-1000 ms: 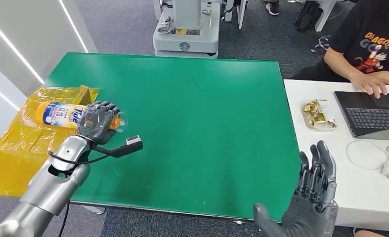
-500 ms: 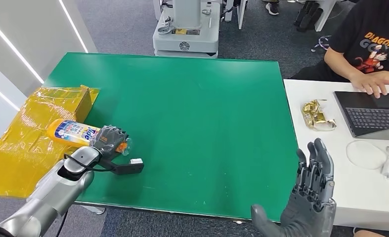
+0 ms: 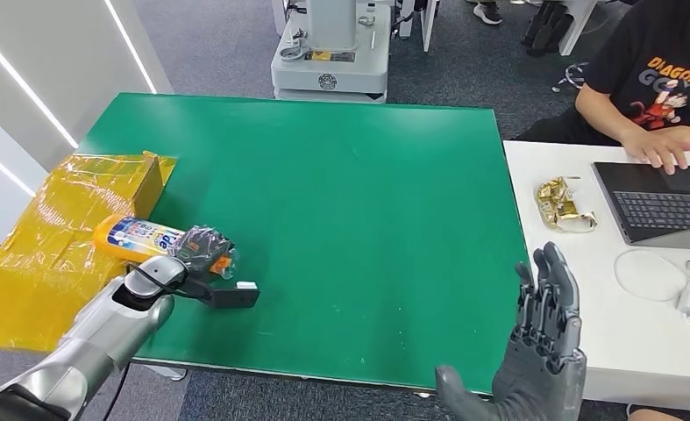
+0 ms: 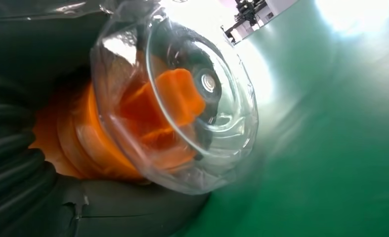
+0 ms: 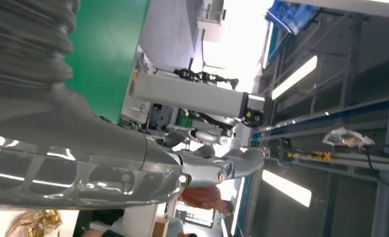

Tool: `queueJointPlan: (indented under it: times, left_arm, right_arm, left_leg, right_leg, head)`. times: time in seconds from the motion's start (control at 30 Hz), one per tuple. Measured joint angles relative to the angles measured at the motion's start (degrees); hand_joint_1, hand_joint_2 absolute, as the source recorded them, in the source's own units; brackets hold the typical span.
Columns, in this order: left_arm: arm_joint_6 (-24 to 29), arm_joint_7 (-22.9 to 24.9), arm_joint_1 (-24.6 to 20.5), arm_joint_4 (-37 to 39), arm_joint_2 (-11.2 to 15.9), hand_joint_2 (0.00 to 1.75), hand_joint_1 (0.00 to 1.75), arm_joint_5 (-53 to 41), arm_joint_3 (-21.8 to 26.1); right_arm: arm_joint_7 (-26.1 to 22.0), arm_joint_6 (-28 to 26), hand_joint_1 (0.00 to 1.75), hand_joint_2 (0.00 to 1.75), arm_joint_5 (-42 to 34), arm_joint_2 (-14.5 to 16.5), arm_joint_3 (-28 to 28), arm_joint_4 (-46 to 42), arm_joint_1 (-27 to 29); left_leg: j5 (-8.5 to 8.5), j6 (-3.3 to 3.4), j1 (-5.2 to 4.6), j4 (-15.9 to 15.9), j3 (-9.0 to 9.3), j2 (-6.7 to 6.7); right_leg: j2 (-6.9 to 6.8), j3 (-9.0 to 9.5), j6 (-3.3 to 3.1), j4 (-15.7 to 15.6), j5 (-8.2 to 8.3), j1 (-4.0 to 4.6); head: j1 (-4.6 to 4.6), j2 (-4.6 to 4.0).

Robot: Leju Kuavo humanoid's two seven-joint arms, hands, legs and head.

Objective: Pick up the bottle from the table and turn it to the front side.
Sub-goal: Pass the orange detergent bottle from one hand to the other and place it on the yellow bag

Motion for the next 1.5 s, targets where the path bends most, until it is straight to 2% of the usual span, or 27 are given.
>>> queueJointPlan:
  times: [0.37,0.9,1.1,1.5]
  left_arm:
    - [-1.4,2.5,-1.2,0.5,-2.0,1.75,0.00,-0.4,0.0]
    - [-1.8,3.9,-1.0,0.5,-1.5,1.75,0.00,-0.4,0.2]
    - [-1.6,4.4,1.4,-2.3,0.8,1.75,0.00,0.3,1.8]
    - [-1.5,3.6,8.6,-11.2,8.4,1.75,0.00,5.4,6.1]
  right_arm:
    - [0.2,-0.2,0.00,1.75,0.5,0.0,0.0,-0.6,0.1]
    - [0.4,0.0,0.00,1.75,0.4,0.0,0.0,-1.1,0.4]
    - [0.3,0.1,0.00,1.75,0.4,0.0,0.0,-1.4,0.7]
    - [-0.4,-1.2,0.00,1.75,-0.1,0.0,-0.4,-1.8,1.7]
  left_leg:
    - [0.00,0.00,0.00,0.0,0.13,0.00]
    - [0.00,-0.01,0.00,-0.1,0.21,0.02]
    - [-0.01,-0.03,0.00,-0.1,0.31,0.06]
    - [0.02,-0.07,0.03,-0.1,0.30,0.06]
  right_leg:
    - [-0.02,0.15,0.00,0.0,0.00,0.00]
    - [0.00,0.23,-0.01,0.0,0.00,0.00]
    - [0.04,0.26,-0.02,0.0,-0.01,0.00]
    - [0.06,0.22,-0.07,0.1,-0.05,0.04]
  head:
    - [0.00,0.00]
    - [0.01,0.00]
    - [-0.01,0.00]
    - [-0.01,0.00]
